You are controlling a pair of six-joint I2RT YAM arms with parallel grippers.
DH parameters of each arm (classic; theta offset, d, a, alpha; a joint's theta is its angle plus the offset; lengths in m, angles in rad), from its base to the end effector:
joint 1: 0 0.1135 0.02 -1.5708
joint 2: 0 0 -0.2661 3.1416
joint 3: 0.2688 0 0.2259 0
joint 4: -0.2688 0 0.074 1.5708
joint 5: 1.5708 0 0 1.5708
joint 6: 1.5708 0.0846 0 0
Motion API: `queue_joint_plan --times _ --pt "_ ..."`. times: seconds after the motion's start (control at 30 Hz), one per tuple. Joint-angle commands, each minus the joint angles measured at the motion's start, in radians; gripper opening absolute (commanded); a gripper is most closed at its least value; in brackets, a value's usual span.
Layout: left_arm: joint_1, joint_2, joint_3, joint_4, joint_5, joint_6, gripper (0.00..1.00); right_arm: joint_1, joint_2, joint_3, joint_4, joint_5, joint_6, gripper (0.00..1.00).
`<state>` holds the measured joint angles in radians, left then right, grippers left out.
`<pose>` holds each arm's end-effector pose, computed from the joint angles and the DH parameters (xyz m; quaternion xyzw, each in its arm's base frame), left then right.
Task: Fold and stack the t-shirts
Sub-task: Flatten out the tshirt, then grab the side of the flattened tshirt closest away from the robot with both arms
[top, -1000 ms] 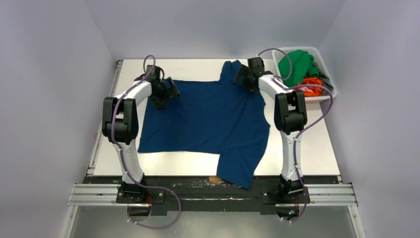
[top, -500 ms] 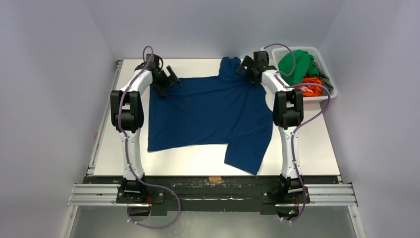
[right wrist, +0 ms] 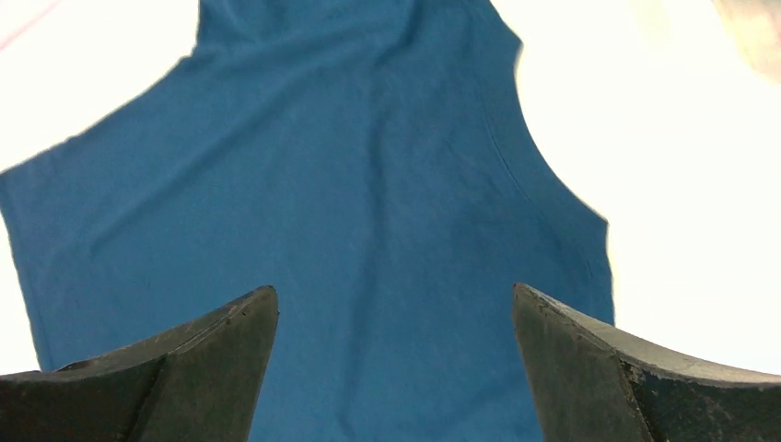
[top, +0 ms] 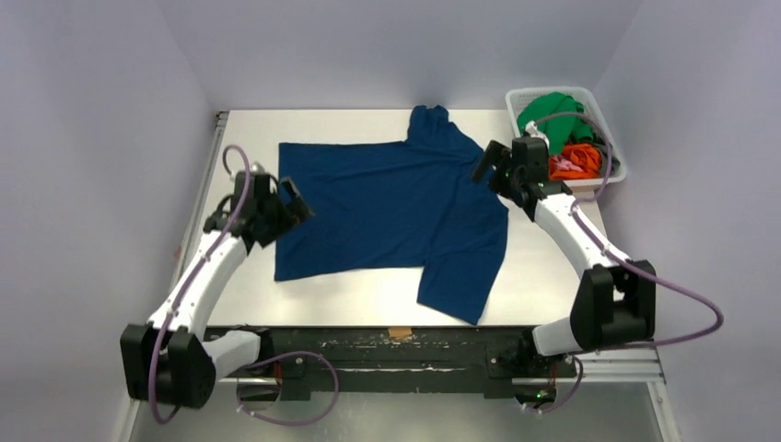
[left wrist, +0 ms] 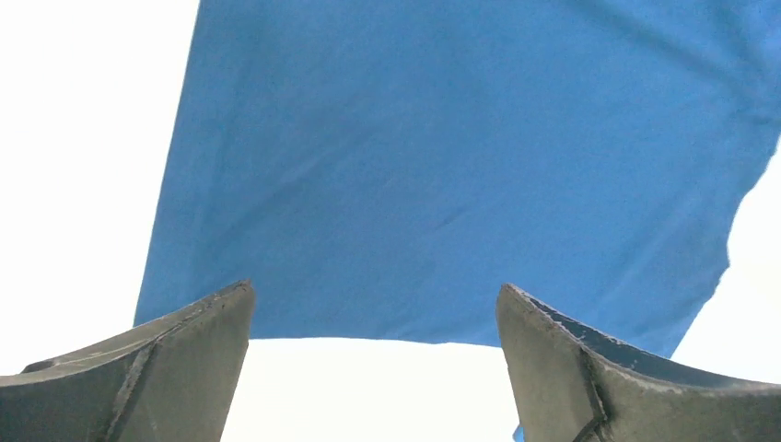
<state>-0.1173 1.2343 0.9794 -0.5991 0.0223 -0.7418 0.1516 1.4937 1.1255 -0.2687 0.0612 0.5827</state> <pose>0.2602 -0.0326 0.2483 -0.2839 0.8923 -0.1556 0.3145 0.3484 0.0480 0.2622 0.2044 0.8689 0.1360 0.4298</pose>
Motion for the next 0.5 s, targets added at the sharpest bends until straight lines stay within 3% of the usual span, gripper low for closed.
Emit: queue_joint_plan --times 0.0,0.17,0.47 --pt "-0.008 -0.14 -0.309 -0.038 -0.117 -0.125 1.0 0.009 -0.089 -0.161 0.006 0.017 0.015 0.96" --pt "-0.008 -0.279 -0.494 0.085 -0.119 -0.28 0.91 0.025 -0.142 -0.197 0.037 -0.043 0.022 0.94" --pt "-0.012 -0.139 -0.487 0.097 -0.25 -0.464 0.55 0.028 -0.139 -0.196 0.027 -0.024 0.005 0.93"
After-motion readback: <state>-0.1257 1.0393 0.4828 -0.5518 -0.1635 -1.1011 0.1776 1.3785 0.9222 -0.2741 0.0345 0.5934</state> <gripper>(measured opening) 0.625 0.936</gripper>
